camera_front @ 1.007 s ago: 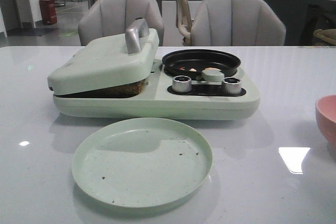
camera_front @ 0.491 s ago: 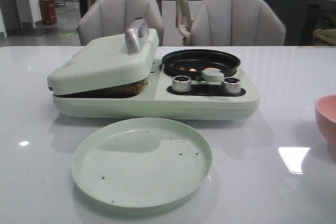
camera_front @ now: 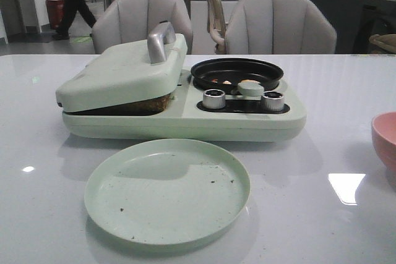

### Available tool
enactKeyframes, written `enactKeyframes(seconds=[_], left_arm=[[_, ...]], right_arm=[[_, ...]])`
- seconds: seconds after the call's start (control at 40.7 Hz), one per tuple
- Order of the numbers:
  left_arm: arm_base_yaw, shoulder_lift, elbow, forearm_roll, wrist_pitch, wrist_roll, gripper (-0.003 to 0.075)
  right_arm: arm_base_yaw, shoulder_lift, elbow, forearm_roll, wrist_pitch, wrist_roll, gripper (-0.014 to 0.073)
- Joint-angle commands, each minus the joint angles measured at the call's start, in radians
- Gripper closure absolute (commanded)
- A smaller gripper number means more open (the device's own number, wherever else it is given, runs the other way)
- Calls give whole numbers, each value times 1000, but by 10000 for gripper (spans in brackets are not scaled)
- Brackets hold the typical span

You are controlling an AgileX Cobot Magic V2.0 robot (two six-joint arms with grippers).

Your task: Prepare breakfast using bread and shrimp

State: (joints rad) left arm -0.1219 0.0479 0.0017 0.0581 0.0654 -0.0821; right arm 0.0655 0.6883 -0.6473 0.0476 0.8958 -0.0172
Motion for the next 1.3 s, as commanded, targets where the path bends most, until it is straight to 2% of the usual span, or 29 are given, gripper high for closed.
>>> enactKeyframes(seconds=[0.0, 0.516, 1.277], left_arm=[[12, -26, 8, -9, -114, -9, 619], [50, -75, 6, -19, -109, -9, 619], [46, -73, 6, -19, -109, -9, 619]], right_arm=[[3, -4, -26, -6, -58, 0, 559], [3, -4, -26, -6, -58, 0, 559], [3, -4, -26, -6, -58, 0, 559]])
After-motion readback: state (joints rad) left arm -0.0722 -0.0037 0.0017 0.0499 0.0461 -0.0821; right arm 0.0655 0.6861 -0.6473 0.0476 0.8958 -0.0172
